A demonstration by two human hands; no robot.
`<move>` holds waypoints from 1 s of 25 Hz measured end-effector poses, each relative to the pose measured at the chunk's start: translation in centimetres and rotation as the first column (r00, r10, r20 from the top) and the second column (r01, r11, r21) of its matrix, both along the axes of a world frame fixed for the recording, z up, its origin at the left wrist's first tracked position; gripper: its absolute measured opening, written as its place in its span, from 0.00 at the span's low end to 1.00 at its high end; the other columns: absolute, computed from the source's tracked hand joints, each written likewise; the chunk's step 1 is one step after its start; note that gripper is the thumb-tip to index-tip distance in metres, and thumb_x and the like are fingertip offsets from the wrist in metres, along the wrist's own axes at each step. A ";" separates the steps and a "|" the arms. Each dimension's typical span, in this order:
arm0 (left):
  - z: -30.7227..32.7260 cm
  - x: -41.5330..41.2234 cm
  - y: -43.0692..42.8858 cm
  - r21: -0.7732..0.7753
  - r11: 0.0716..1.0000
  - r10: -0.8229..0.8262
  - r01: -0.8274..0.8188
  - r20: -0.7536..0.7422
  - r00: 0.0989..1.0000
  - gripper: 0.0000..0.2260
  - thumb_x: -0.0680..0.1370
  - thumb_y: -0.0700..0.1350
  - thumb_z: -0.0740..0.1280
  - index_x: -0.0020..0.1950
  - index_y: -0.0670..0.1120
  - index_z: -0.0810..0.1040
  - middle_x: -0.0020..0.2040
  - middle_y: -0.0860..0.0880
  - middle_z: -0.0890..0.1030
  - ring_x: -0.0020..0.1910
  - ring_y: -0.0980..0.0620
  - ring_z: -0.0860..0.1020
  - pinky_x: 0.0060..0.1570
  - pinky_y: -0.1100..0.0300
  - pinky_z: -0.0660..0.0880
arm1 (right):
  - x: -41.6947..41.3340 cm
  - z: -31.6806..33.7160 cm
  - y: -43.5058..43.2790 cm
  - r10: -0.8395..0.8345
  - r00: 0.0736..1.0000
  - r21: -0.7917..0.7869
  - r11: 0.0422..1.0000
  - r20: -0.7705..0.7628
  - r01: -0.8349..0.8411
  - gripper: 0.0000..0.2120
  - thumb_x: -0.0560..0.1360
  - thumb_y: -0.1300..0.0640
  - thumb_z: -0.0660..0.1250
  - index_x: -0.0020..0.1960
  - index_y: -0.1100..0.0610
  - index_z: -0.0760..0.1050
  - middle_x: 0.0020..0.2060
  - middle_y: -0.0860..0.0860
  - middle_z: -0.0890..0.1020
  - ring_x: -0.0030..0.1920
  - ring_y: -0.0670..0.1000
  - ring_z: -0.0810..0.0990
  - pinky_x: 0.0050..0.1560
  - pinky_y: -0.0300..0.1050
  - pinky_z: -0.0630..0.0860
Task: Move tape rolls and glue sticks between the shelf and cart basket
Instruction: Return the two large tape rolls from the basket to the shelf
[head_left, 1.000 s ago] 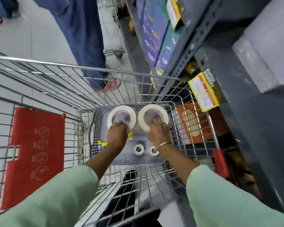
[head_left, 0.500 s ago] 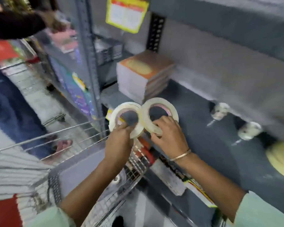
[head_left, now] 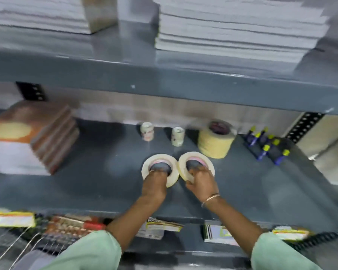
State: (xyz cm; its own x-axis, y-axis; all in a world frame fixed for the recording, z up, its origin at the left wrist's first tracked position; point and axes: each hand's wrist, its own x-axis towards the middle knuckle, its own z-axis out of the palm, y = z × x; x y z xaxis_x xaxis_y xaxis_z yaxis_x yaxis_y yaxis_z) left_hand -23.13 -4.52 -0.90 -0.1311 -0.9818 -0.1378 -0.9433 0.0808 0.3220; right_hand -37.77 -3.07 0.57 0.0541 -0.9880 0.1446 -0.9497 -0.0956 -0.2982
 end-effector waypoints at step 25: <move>-5.0 6.2 -4.4 -0.148 0.971 0.190 -0.189 -0.009 0.982 0.25 0.81 0.53 0.46 0.75 0.44 0.46 0.78 0.46 0.49 0.77 0.48 0.46 0.76 0.47 0.45 | 2.0 0.6 -2.0 0.016 0.984 0.008 1.000 0.176 -0.017 0.18 0.72 0.60 0.67 0.62 0.61 0.73 0.60 0.59 0.76 0.61 0.59 0.74 0.63 0.47 0.70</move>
